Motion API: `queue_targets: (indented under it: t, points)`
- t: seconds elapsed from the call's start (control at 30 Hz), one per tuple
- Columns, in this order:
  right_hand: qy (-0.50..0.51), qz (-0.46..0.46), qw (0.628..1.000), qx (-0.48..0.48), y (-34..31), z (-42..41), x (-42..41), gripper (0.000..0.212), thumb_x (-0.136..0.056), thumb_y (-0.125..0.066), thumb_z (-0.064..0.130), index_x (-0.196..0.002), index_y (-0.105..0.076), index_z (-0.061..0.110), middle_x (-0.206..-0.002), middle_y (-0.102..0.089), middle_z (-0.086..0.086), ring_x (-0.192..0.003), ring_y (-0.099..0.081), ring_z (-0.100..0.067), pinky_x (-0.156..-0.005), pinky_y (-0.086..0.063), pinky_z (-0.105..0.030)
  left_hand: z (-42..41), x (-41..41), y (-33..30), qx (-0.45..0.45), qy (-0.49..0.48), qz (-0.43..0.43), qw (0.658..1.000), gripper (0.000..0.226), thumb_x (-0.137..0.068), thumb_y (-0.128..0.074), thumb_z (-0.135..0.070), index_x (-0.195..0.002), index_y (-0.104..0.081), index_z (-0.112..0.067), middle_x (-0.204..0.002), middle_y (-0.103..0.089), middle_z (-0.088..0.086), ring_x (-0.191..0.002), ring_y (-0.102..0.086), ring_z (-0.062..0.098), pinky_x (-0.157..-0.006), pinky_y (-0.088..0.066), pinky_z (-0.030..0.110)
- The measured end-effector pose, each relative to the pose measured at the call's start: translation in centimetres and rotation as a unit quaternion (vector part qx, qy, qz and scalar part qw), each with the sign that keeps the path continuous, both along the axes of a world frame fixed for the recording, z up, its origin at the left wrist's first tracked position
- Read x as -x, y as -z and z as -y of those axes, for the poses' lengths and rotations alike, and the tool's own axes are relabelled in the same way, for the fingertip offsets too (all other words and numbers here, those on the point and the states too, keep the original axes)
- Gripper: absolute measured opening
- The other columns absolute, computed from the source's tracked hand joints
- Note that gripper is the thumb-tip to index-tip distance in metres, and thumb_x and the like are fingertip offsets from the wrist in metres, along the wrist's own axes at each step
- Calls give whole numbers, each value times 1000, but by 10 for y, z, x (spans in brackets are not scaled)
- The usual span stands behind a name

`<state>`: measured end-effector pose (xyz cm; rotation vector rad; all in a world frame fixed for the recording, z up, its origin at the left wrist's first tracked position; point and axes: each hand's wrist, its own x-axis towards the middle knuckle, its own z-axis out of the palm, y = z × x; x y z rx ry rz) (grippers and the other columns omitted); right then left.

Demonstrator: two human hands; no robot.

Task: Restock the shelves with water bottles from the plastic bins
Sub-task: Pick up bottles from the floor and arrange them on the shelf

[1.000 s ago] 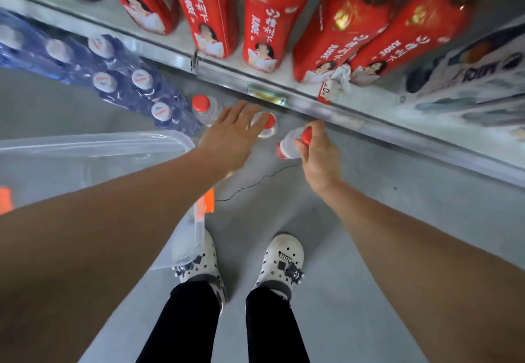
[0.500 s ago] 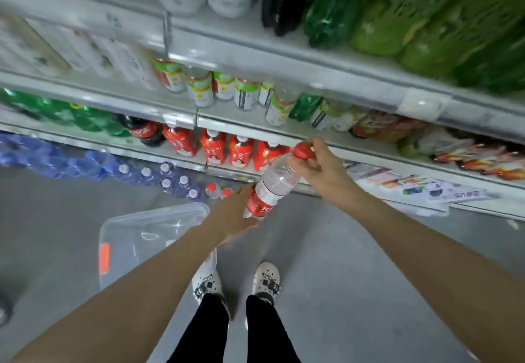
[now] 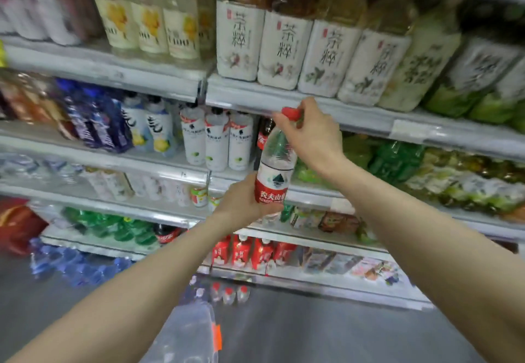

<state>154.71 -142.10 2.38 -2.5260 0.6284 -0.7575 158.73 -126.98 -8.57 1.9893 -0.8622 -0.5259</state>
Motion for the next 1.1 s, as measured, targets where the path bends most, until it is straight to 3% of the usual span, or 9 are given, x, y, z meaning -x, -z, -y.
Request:
queue_targets:
  t: [0.1, 0.2, 0.3, 0.47, 0.63, 0.77, 0.87, 0.97, 1.1]
  points:
    - [-21, 45, 999, -22, -49, -6, -6, 40, -88, -54, 61, -95, -50, 22, -85, -64, 6, -85, -62, -23, -74, -49, -38, -2, -7, -52, 20, 11, 8, 1000, 67, -70, -82, -46, -125, -49, -30, -109, -65, -15, -99, -62, 3, -81, -49, 17]
    - [-13, 84, 996, 41, -104, -8, -16, 34, -89, -55, 58, -87, -46, 25, -79, -59, 9, -83, -60, -23, -71, -42, -36, -4, -18, -105, 58, 26, 26, 998, 60, -68, -84, -43, -118, -52, -34, -100, -65, -22, -92, -62, -7, -71, -46, 5]
    - [-11, 125, 987, 105, -165, -14, -26, 39, -89, -53, 60, -96, -50, 22, -82, -61, 6, -83, -60, -23, -74, -49, -39, -4, -26, -165, 87, 31, 55, 994, 64, -68, -84, -44, -121, -50, -36, -105, -66, -20, -90, -61, -10, -74, -47, 9]
    - [3, 183, 967, 179, -268, -20, -40, 47, -90, -51, 61, -105, -53, 16, -77, -56, 9, -76, -60, -16, -76, -52, -39, 0, -39, -256, 151, -21, 154, 976, 56, -66, -81, -52, -112, -51, -39, -92, -63, -23, -83, -60, -10, -71, -48, 12]
    - [9, 232, 956, 180, -353, -19, -59, 47, -88, -50, 64, -101, -57, 19, -85, -62, 5, -84, -61, -17, -81, -51, -38, 12, -67, -336, 199, -68, 214, 954, 62, -68, -82, -47, -120, -55, -25, -104, -67, -12, -94, -62, 4, -85, -52, 28]
    - [-50, 225, 962, 145, -397, 3, -82, 47, -99, -30, 59, -86, -53, 21, -88, -64, -1, -85, -65, -20, -85, -53, -44, 28, -101, -380, 217, -78, 213, 949, 54, -70, -83, -39, -115, -58, -24, -104, -69, -8, -96, -65, 10, -94, -51, 36]
    - [-55, 207, 962, 168, -415, 37, -98, 41, -103, -30, 47, -106, -55, 15, -102, -62, -4, -94, -61, -23, -86, -48, -39, 40, -134, -395, 226, -114, 212, 944, 49, -70, -84, -37, -109, -57, -25, -103, -68, -7, -96, -64, 13, -92, -51, 35]
    - [-28, 157, 957, 241, -418, 74, -116, 39, -105, -31, 38, -134, -47, 16, -101, -56, -5, -89, -51, -23, -79, -36, -33, 54, -166, -400, 235, -149, 205, 938, 55, -68, -85, -35, -113, -56, -21, -103, -68, -6, -95, -64, 13, -92, -51, 36]
    - [-22, 96, 944, 314, -411, 112, -155, 42, -105, -33, 35, -143, -38, 18, -123, -61, -12, -102, -59, -32, -94, -46, -48, 73, -196, -399, 233, -147, 189, 943, 35, -73, -84, -25, -94, -56, -33, -97, -69, -8, -91, -64, 9, -90, -51, 32]
